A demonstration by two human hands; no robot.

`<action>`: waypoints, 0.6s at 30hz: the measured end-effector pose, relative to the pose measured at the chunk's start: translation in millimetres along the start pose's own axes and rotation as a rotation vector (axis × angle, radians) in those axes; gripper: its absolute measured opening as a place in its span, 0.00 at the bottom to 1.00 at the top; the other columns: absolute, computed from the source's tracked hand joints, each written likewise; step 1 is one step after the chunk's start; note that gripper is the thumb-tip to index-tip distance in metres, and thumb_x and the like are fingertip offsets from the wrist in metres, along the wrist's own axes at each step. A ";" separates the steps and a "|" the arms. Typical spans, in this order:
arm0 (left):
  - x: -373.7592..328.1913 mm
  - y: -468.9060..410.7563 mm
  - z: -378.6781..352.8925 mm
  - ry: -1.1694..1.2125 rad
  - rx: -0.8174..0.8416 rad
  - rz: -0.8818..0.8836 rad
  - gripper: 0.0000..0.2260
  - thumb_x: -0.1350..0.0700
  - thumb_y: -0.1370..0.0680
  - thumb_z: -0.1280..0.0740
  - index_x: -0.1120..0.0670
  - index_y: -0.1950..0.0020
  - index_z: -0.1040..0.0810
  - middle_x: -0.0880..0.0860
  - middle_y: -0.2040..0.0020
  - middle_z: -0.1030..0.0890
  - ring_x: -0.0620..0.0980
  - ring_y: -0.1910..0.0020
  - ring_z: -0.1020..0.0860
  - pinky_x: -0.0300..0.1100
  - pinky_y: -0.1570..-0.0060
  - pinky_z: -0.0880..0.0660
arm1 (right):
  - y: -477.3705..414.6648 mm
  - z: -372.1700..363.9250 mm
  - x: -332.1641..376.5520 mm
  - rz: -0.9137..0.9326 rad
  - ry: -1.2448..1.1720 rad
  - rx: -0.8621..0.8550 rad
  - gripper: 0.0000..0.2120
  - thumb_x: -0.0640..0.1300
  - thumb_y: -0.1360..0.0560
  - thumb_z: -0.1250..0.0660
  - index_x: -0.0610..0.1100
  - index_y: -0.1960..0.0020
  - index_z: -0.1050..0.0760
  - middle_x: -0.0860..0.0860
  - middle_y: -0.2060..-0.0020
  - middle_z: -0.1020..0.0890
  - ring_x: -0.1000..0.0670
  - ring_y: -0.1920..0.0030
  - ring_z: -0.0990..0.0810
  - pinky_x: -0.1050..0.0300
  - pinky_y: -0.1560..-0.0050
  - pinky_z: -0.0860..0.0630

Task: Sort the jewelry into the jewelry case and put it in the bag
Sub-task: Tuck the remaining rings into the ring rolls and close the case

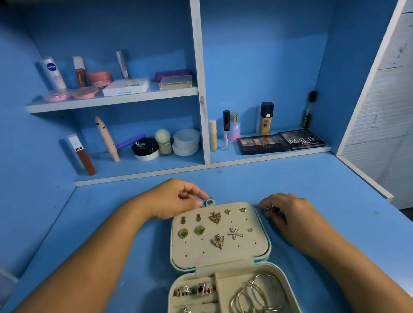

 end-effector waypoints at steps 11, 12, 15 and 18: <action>20.3 50.4 22.9 -0.215 -0.387 0.026 0.09 0.54 0.19 0.38 0.47 0.52 0.19 0.45 0.55 0.19 0.43 0.57 0.23 0.41 0.54 0.26 | 5.2 8.6 1.9 -0.109 -0.062 -0.034 0.07 0.41 0.25 0.32 0.47 0.47 0.22 0.58 0.62 0.23 0.60 0.63 0.25 0.76 0.61 0.31; 23.2 58.9 21.9 -0.249 -0.402 0.033 0.08 0.53 0.19 0.38 0.48 0.53 0.19 0.46 0.55 0.20 0.43 0.58 0.24 0.40 0.55 0.28 | 5.8 11.6 6.0 -0.089 -0.066 -0.058 0.07 0.40 0.26 0.31 0.46 0.48 0.21 0.57 0.61 0.22 0.58 0.63 0.24 0.75 0.60 0.30; 31.3 87.5 17.8 -0.308 -0.478 0.039 0.09 0.54 0.19 0.37 0.48 0.58 0.21 0.48 0.59 0.24 0.46 0.60 0.25 0.39 0.57 0.31 | 9.4 21.8 24.8 0.000 -0.070 -0.125 0.07 0.38 0.27 0.30 0.45 0.49 0.19 0.55 0.57 0.20 0.56 0.61 0.20 0.64 0.53 0.23; 31.2 115.7 11.1 -0.308 -0.591 -0.014 0.06 0.56 0.20 0.35 0.54 0.54 0.19 0.47 0.60 0.24 0.43 0.62 0.25 0.37 0.57 0.31 | 17.2 32.8 52.8 0.100 -0.087 -0.136 0.08 0.37 0.27 0.30 0.46 0.50 0.19 0.58 0.57 0.20 0.58 0.61 0.21 0.70 0.53 0.26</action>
Point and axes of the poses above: each hand's wrist, its own y-axis away from the middle knuckle, its own z-axis out of the back of the hand, x = y × z, the point moved 9 cm from there along -y, towards the middle knuckle
